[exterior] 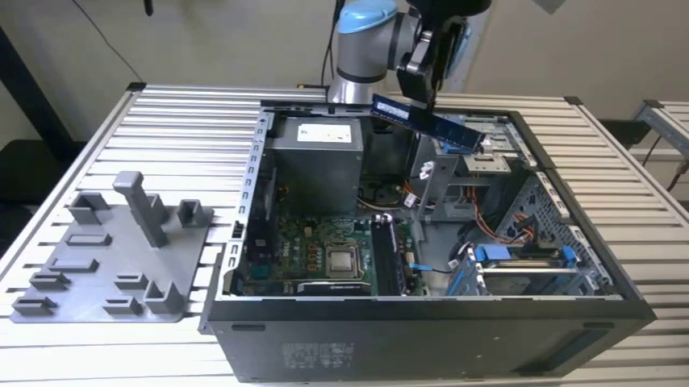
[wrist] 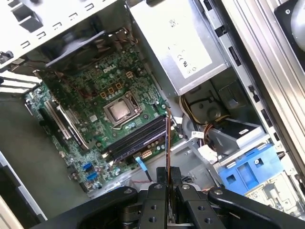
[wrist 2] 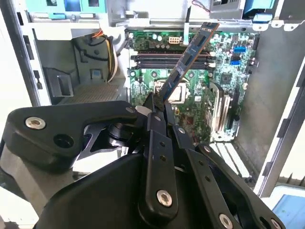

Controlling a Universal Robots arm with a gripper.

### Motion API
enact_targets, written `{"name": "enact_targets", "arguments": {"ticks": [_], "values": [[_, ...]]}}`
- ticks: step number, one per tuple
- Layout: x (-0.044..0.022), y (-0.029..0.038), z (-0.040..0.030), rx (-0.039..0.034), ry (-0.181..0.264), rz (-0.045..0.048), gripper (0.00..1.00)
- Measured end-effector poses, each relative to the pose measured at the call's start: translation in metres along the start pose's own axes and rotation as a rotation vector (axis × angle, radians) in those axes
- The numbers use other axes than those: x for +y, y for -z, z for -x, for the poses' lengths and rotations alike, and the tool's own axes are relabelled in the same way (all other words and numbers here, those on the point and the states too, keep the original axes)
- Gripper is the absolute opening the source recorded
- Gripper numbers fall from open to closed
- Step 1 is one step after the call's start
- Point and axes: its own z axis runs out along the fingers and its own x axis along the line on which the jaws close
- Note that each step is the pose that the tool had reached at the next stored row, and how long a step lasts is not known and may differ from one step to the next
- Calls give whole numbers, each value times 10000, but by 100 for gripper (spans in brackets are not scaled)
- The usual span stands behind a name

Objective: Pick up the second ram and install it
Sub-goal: 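Insert the second ram into the second slot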

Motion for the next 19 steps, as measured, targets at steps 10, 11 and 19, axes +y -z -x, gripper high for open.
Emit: {"name": "enact_targets", "arguments": {"ticks": [10, 11, 19], "values": [[0, -3, 0, 17, -1016, -50, 14], [0, -3, 0, 18, -1102, -54, 14], [0, -3, 0, 22, -1348, -66, 14]]}}
